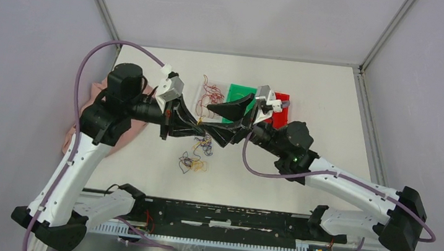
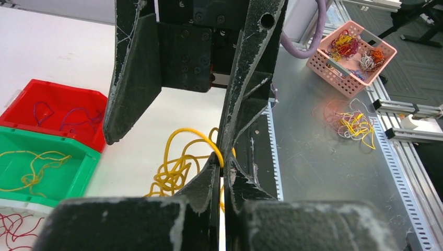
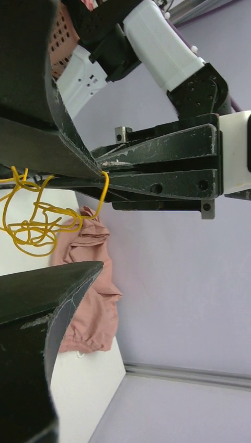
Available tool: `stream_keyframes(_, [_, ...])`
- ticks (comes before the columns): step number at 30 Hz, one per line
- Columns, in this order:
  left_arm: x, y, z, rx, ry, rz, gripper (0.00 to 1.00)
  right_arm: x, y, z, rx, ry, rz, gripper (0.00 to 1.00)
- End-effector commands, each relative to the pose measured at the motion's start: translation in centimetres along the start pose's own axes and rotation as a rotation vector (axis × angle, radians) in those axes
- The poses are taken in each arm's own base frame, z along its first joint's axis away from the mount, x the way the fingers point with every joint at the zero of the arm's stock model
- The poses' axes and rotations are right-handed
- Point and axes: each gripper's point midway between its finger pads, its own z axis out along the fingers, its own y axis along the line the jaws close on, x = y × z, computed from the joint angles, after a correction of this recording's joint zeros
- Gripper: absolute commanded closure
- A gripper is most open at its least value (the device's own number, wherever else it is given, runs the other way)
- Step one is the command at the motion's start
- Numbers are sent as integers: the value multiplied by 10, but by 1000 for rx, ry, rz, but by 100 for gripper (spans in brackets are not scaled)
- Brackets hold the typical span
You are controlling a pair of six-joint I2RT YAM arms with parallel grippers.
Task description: Untangle the cables
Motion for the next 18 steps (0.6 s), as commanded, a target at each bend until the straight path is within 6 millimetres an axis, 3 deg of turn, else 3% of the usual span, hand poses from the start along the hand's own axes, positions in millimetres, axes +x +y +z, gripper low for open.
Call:
stream_keyframes(1, [-16,-27,2,122,-29,-16,97,-22,-11,19,108,-150,-52,35])
stream_keyframes(13, [-20,-37,0,165,-34,-40,97,0,-22,22,225,-118,-151,35])
stream_keyframes(18, [-23,-37,0,169,-36,-40,97,14,-7,31,135,-86,-66,34])
